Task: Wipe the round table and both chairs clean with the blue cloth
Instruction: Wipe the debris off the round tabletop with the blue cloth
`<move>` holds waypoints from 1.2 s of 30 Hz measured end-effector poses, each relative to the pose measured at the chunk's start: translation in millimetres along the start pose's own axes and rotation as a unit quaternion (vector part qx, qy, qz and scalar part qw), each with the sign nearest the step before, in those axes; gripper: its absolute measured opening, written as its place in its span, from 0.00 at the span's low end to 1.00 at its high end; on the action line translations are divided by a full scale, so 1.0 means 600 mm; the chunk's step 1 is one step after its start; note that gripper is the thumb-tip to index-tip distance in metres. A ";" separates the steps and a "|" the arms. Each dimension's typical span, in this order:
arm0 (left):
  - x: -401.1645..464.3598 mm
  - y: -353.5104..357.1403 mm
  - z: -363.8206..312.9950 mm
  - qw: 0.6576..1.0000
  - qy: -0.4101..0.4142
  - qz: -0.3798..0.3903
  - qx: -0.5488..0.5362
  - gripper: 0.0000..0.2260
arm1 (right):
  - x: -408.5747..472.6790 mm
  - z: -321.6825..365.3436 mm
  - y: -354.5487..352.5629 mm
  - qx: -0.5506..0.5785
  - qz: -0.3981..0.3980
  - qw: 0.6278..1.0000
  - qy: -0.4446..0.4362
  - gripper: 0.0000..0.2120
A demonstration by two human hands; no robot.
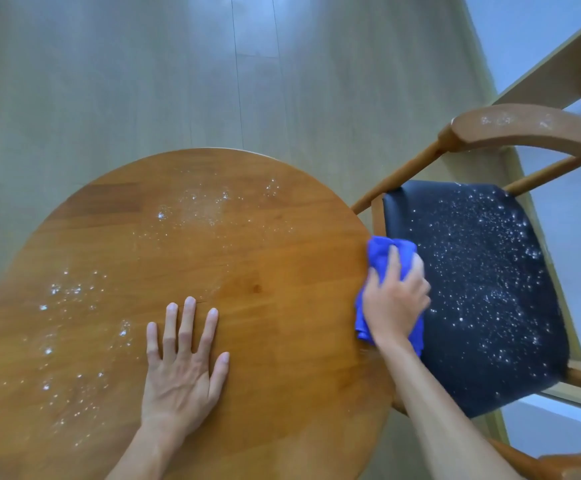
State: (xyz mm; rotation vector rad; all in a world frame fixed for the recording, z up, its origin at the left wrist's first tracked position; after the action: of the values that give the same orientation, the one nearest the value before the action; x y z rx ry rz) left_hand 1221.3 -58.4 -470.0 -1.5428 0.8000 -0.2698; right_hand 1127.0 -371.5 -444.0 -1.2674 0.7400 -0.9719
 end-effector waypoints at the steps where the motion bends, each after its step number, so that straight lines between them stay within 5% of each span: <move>1: 0.000 0.000 0.001 1.000 -0.001 0.000 -0.003 0.29 | -0.003 -0.034 -0.001 0.021 0.007 0.997 0.076 0.23; 4: 0.000 0.007 0.000 1.000 0.002 -0.005 -0.003 0.29 | -0.067 -0.057 -0.005 0.032 -0.015 0.985 0.171 0.21; 7: 0.002 0.010 0.001 1.000 0.002 -0.021 -0.005 0.30 | -0.142 0.050 0.001 0.027 -0.037 0.998 0.037 0.23; 10: 0.000 0.012 0.003 1.000 0.008 -0.031 0.001 0.30 | -0.221 0.158 0.019 0.033 0.005 0.981 -0.193 0.23; 13: 0.001 0.013 0.004 1.000 0.004 -0.026 -0.004 0.31 | -0.267 0.104 0.014 0.041 0.028 0.959 -0.280 0.22; 15: 0.001 0.012 0.007 1.000 0.004 -0.023 -0.004 0.31 | -0.262 0.016 0.000 0.016 0.017 0.971 -0.238 0.23; 18: -0.001 0.011 0.006 1.000 0.003 -0.022 0.005 0.31 | -0.185 -0.046 -0.008 -0.027 0.002 0.999 -0.037 0.22; 20: -0.001 0.012 0.005 1.000 0.006 -0.027 0.012 0.30 | -0.125 -0.007 -0.004 -0.013 -0.010 0.998 0.066 0.24; 22: 0.000 0.015 0.006 0.999 0.007 -0.038 0.020 0.30 | -0.087 0.069 0.008 -0.002 -0.016 0.998 0.066 0.27; 26: -0.002 0.018 0.005 0.998 0.004 -0.054 0.035 0.31 | -0.124 0.240 0.037 0.027 0.035 0.988 -0.150 0.28; 28: -0.003 0.013 0.006 0.998 -0.002 -0.055 0.034 0.31 | -0.180 0.256 0.038 0.032 0.066 0.934 -0.351 0.26; 30: -0.003 0.008 0.004 0.998 -0.004 -0.057 0.031 0.30 | -0.205 0.190 0.028 0.033 0.074 0.884 -0.460 0.24; 33: -0.003 0.005 0.003 0.998 -0.005 -0.059 0.021 0.30 | -0.159 0.068 0.010 -0.007 0.040 0.929 -0.367 0.24; 36: -0.003 0.007 0.003 0.997 -0.001 -0.070 0.016 0.30 | -0.074 0.073 0.018 -0.017 0.031 0.998 -0.057 0.25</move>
State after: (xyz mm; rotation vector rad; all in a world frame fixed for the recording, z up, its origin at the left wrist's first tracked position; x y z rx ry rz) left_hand 1220.0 -55.6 -474.0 -1.5717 0.6840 -0.3807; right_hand 1148.7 -312.4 -449.5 -1.3104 0.7044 -0.8332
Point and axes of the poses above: each hand's wrist, its own x-axis towards the middle knuckle, its own y-axis out of the palm, z = x × y, the point moved 4 cm from there along x, towards the middle knuckle
